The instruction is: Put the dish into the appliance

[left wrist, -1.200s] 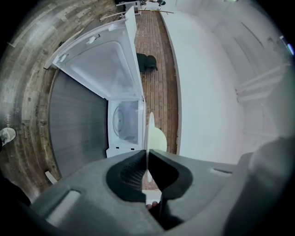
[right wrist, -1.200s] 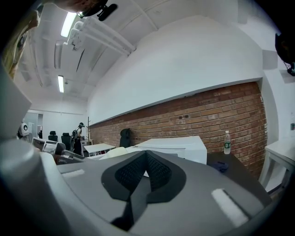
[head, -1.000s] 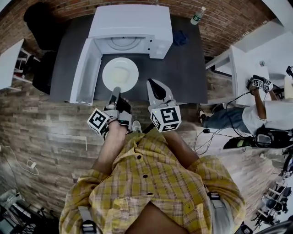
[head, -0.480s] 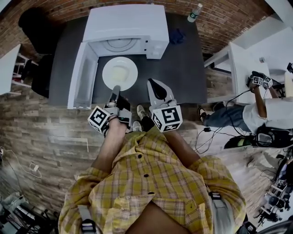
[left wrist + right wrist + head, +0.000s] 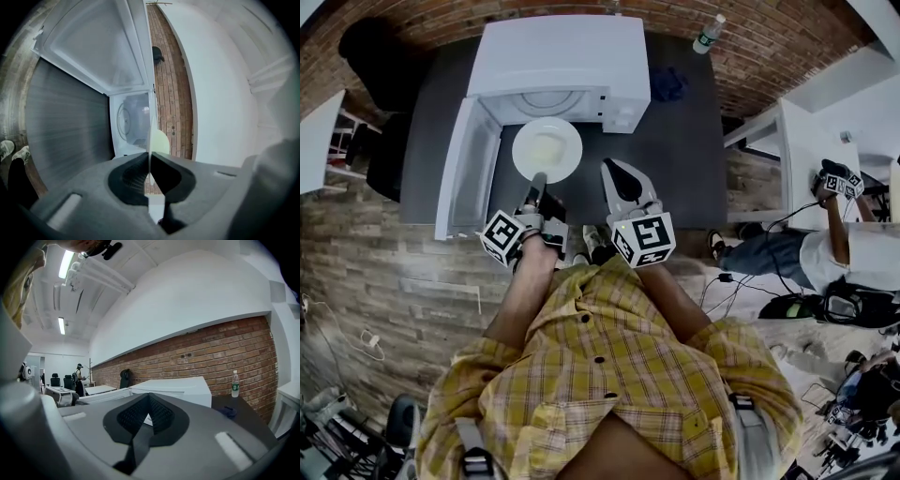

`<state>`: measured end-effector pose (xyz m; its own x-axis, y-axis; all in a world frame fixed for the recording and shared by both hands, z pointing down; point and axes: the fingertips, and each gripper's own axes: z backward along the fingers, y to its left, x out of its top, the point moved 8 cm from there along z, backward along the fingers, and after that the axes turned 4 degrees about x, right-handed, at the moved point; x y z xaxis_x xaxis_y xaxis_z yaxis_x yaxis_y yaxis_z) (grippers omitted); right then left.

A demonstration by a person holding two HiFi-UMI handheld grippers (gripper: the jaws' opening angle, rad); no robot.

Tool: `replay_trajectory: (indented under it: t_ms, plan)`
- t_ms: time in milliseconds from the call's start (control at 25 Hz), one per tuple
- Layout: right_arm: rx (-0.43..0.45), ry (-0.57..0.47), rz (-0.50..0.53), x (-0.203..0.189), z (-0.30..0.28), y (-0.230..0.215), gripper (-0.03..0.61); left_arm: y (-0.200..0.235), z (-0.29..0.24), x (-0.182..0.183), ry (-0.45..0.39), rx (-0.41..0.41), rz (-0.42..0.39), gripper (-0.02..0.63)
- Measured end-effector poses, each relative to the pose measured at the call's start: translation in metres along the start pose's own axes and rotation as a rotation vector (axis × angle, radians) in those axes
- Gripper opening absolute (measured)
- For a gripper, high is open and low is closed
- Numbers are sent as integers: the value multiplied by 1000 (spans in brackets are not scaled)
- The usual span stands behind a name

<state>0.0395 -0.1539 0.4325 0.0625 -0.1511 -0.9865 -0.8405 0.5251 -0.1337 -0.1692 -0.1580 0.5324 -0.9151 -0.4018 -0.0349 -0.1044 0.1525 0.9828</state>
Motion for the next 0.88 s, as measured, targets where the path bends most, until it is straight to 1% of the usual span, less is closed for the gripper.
replay_trajectory:
  t_ms: [200,400,600,880]
  plan:
    - [6,13,-9,-4,-16,-16,3,9,-22,7,-23,8,20,11]
    - [14,20,-21,-7,-29,-30,3,23,-42,15,-71,36,84,11]
    - [10,25,-30,-8,-37,-41,3,42,-60,23,-82,80,86,11]
    - [22,33,-27,-10,-49,-51,3,56,-94,32,-89,95,85,11]
